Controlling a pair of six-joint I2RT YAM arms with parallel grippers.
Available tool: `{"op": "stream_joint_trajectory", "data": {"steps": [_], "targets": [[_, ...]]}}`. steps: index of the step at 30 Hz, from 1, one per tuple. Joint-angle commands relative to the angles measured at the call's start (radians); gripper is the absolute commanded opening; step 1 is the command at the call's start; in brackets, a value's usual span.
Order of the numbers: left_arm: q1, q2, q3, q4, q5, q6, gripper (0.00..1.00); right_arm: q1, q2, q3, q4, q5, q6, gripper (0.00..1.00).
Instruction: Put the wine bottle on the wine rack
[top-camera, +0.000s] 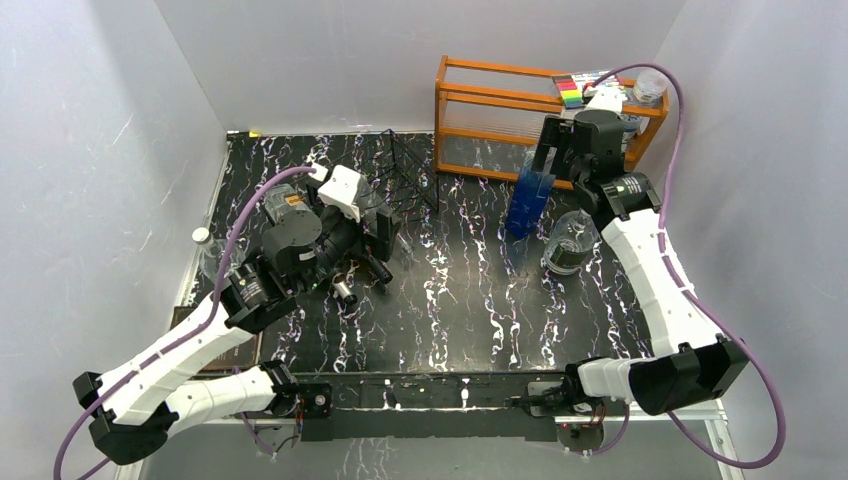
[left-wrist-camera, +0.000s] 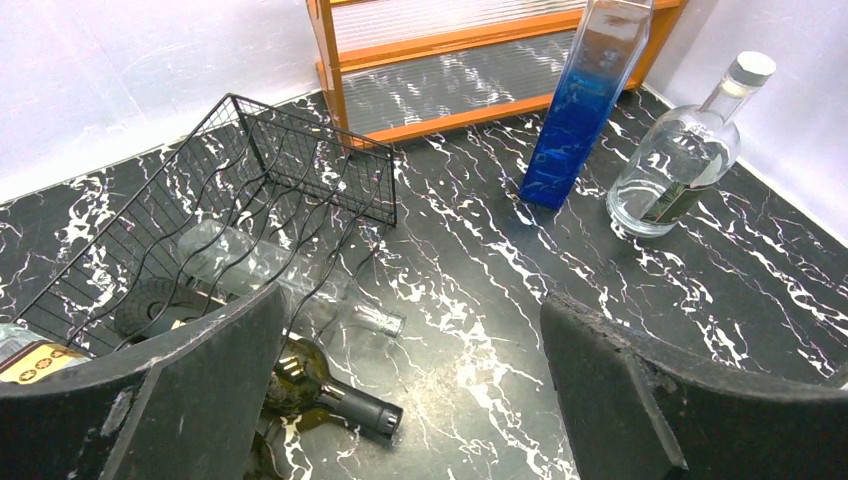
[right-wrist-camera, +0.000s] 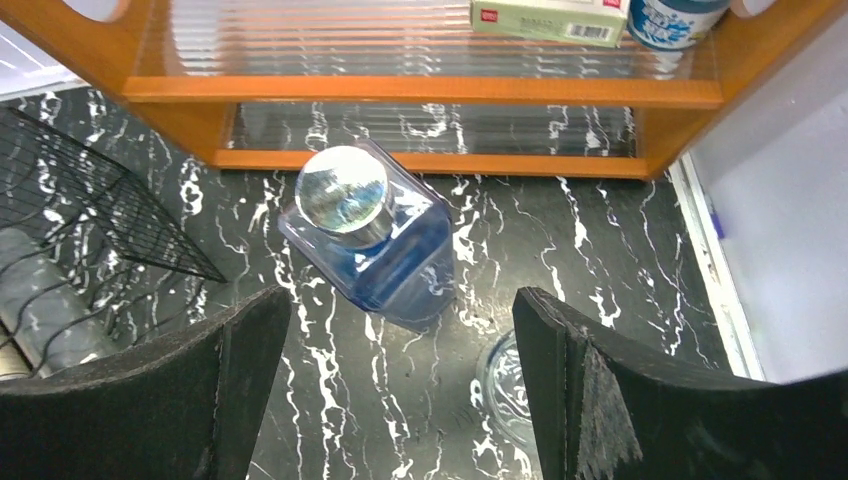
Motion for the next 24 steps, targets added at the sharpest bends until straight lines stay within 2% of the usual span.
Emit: {"op": "stream_joint_trajectory", "data": {"steps": [1, 4, 8, 12, 18, 24], "targets": [[0.005, -0.003, -0.014, 0.043, 0.028, 0.014, 0.98, -0.002, 0.03, 0.083, 0.095, -0.036, -0.013, 0.92], [0.005, 0.011, -0.011, 0.039, 0.033, 0.012, 0.98, -0.002, 0.089, 0.124, 0.093, 0.007, -0.017, 0.88], [0.006, 0.023, -0.005, 0.025, 0.033, 0.008, 0.98, -0.002, 0.159, 0.169, 0.075, 0.015, -0.027, 0.75], [0.005, 0.021, -0.009, 0.013, 0.032, -0.001, 0.98, -0.003, 0.162, 0.162, 0.072, -0.012, -0.042, 0.6], [0.005, 0.024, -0.022, 0.021, 0.033, -0.002, 0.98, -0.002, 0.148, 0.138, 0.061, -0.035, -0.071, 0.47], [0.005, 0.036, -0.023, 0.028, 0.034, 0.002, 0.98, -0.002, 0.149, 0.143, 0.029, -0.048, -0.082, 0.22]]}}
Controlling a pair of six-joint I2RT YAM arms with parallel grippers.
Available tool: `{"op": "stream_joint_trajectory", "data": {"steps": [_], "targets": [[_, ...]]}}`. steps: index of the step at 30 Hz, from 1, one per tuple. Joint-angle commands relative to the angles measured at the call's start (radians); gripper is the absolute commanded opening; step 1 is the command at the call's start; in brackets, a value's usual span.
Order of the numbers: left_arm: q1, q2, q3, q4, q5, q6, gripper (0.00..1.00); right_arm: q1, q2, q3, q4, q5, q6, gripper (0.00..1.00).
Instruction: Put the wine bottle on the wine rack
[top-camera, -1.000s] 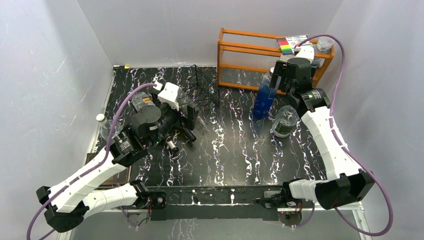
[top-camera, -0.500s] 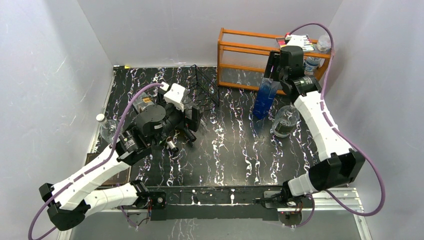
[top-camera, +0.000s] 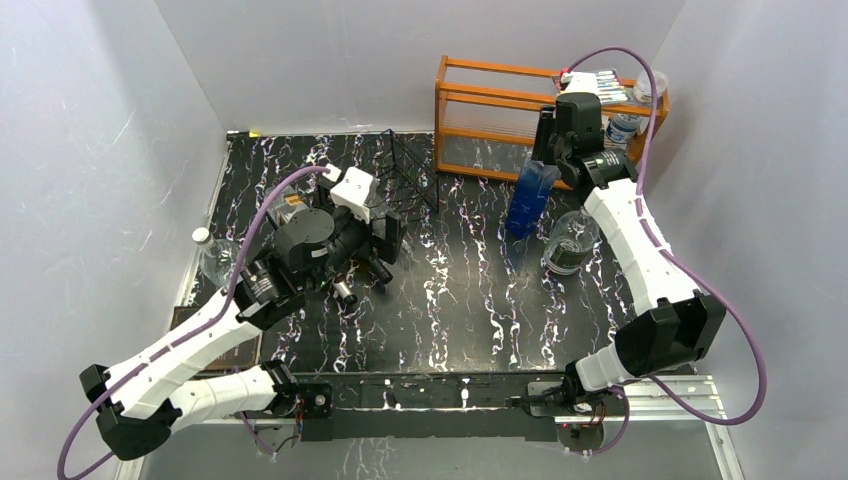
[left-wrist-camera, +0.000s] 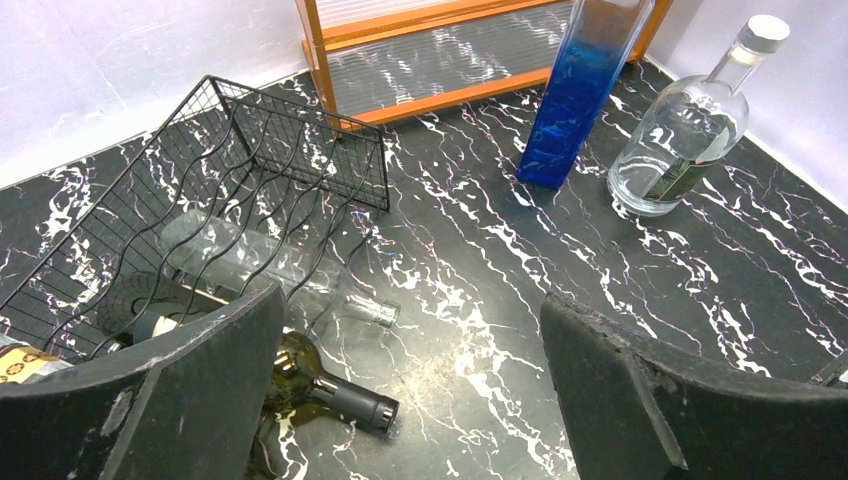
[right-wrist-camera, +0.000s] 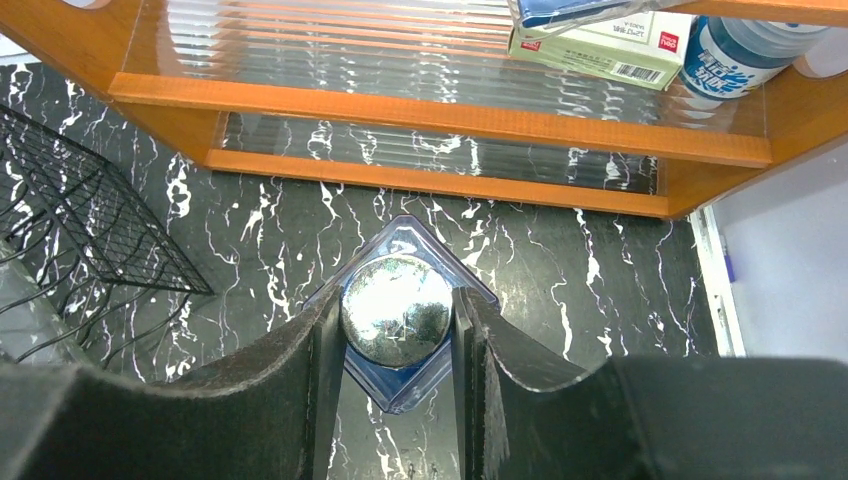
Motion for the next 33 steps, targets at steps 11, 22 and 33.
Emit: {"op": "stream_joint_trajectory", "data": {"steps": [11, 22, 33], "targets": [[0.006, 0.011, -0.094, 0.095, 0.046, 0.027, 0.98, -0.001, -0.125, 0.087, -0.09, -0.223, 0.059, 0.0], [0.004, 0.128, -0.168, 0.233, 0.246, 0.069, 0.98, -0.001, -0.219, 0.011, -0.126, -0.518, 0.138, 0.0], [0.024, 0.278, -0.349, 0.608, 0.557, -0.069, 0.98, -0.001, -0.296, -0.178, -0.034, -0.894, 0.119, 0.0]]}}
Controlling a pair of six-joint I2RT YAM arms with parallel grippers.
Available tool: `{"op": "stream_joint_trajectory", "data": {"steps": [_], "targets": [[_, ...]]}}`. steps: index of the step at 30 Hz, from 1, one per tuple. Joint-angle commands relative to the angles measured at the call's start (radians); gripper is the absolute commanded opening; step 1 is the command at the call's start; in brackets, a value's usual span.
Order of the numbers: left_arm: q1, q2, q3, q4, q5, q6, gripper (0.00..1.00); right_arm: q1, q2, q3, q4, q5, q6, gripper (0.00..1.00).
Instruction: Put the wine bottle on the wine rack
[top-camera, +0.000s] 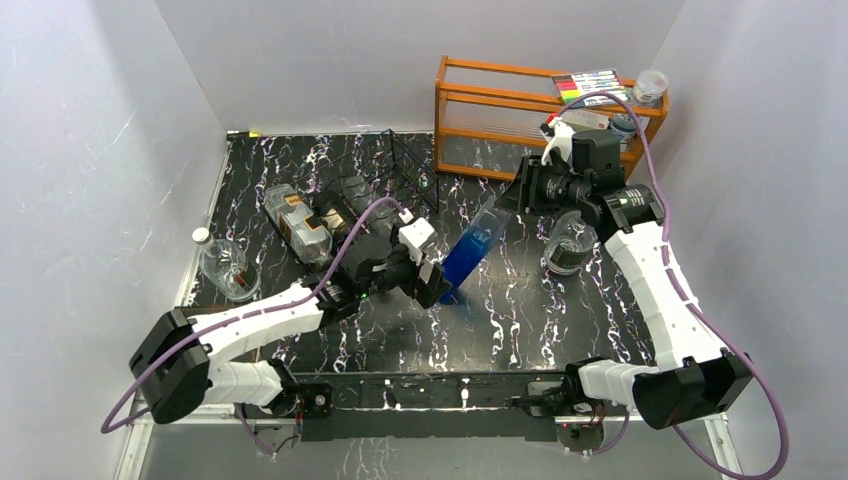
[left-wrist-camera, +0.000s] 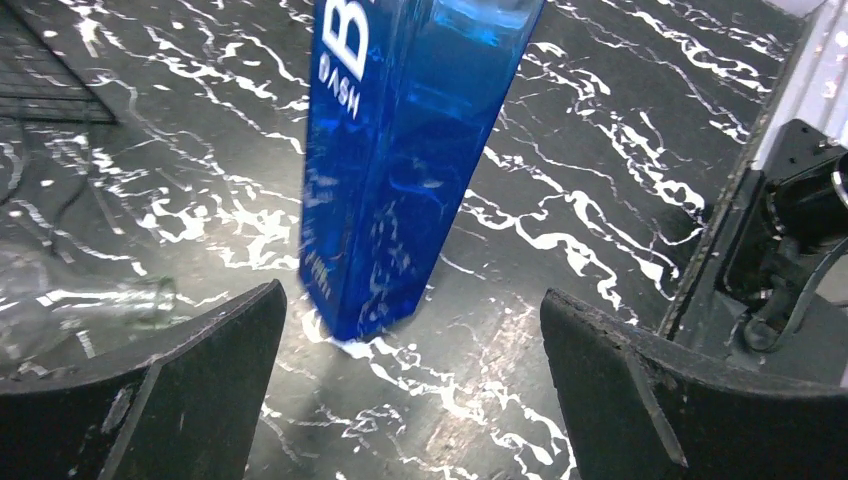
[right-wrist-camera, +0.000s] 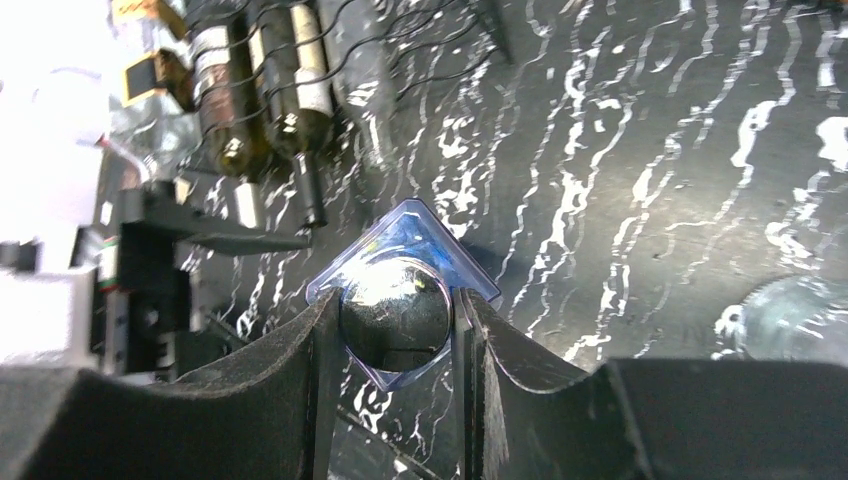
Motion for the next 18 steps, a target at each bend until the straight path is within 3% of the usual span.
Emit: {"op": "stream_joint_trajectory", "data": {"steps": [1, 8, 12, 18], "targets": [[0.015, 0.053, 0.017, 0.167, 0.141, -0.068, 0.98, 0.004, -0.056, -0.01, 0.159, -0.229, 0.009, 0.0], [0.08, 0.116, -0.016, 0.248, 0.265, -0.123, 0.98, 0.004, -0.091, -0.08, 0.231, -0.353, -0.04, 0.0], [0.182, 0.116, -0.078, 0.338, 0.43, -0.196, 0.97, 0.003, -0.105, -0.104, 0.262, -0.398, -0.064, 0.0], [0.188, 0.14, -0.052, 0.298, 0.63, -0.142, 0.97, 0.004, -0.106, -0.104, 0.291, -0.465, -0.083, 0.0]]}}
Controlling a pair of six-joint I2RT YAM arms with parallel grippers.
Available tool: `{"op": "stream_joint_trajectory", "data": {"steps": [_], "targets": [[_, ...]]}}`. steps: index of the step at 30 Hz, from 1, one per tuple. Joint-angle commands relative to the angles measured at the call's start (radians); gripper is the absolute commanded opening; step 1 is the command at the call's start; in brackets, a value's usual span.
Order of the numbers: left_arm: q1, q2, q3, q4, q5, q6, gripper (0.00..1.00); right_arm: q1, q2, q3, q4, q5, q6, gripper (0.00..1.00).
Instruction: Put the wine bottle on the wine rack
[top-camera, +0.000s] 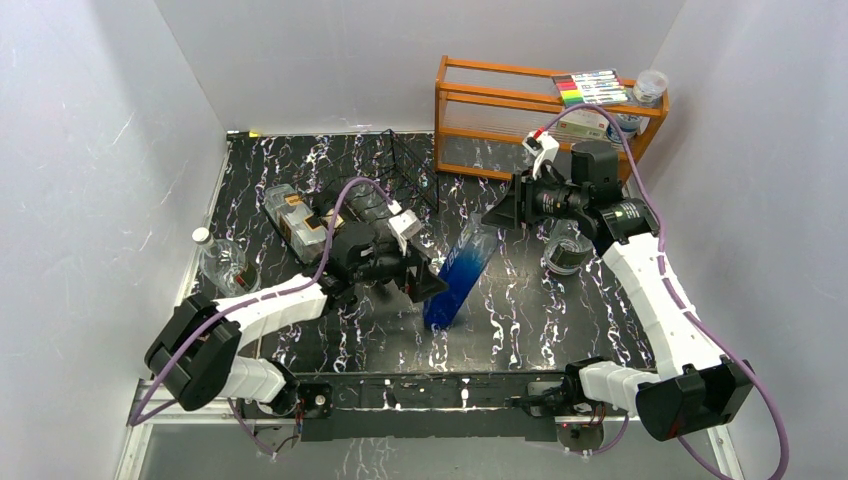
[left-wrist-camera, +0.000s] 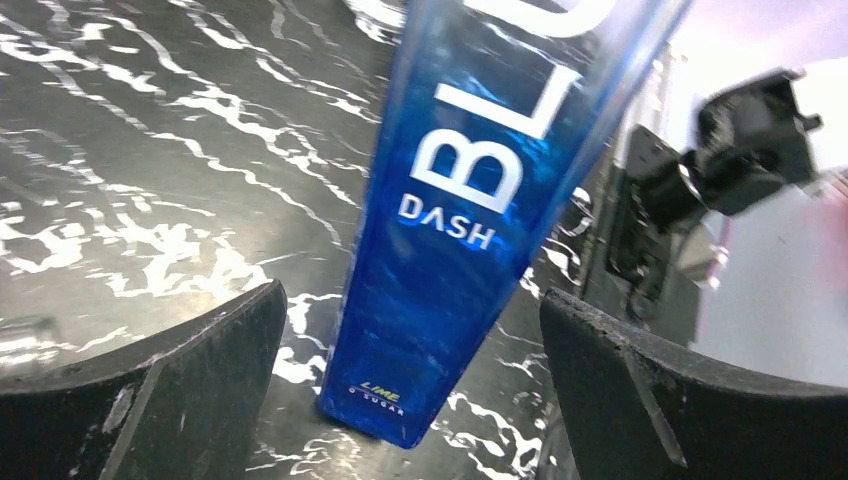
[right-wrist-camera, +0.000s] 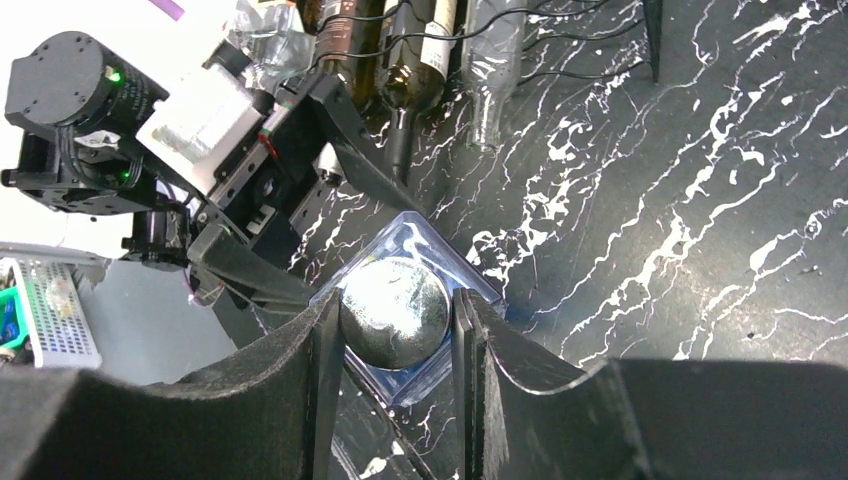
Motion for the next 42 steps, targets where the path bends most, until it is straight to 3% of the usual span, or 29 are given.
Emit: {"op": "stream_joint_trajectory", "data": {"steps": [1, 7, 14, 19, 29, 37, 40, 42], "targets": [[-0.004, 0.013, 0.037, 0.022, 0.223, 0.025, 0.96, 0.002, -0.049, 0.033, 0.168, -0.162, 0.023, 0.0], [-0.005, 0.068, 0.037, 0.103, 0.299, -0.021, 0.95, 0.002, -0.048, 0.027, 0.184, -0.173, 0.03, 0.0], [-0.027, 0.149, 0.069, 0.158, 0.212, -0.103, 0.89, 0.001, -0.058, 0.005, 0.237, -0.166, 0.082, 0.0], [-0.066, 0.157, 0.067, 0.183, 0.13, -0.079, 0.89, 0.002, -0.067, -0.003, 0.243, -0.181, 0.089, 0.0], [-0.092, 0.175, 0.034, 0.242, 0.095, -0.054, 0.82, 0.001, -0.084, -0.024, 0.298, -0.199, 0.164, 0.0], [-0.097, 0.18, 0.029, 0.3, 0.075, -0.048, 0.91, 0.002, -0.103, -0.051, 0.348, -0.24, 0.203, 0.0], [-0.097, 0.178, 0.027, 0.31, 0.08, -0.049, 0.85, 0.002, -0.115, -0.052, 0.346, -0.238, 0.203, 0.0], [-0.097, 0.169, 0.015, 0.326, 0.086, -0.05, 0.75, 0.001, -0.12, -0.051, 0.346, -0.236, 0.203, 0.0]]}}
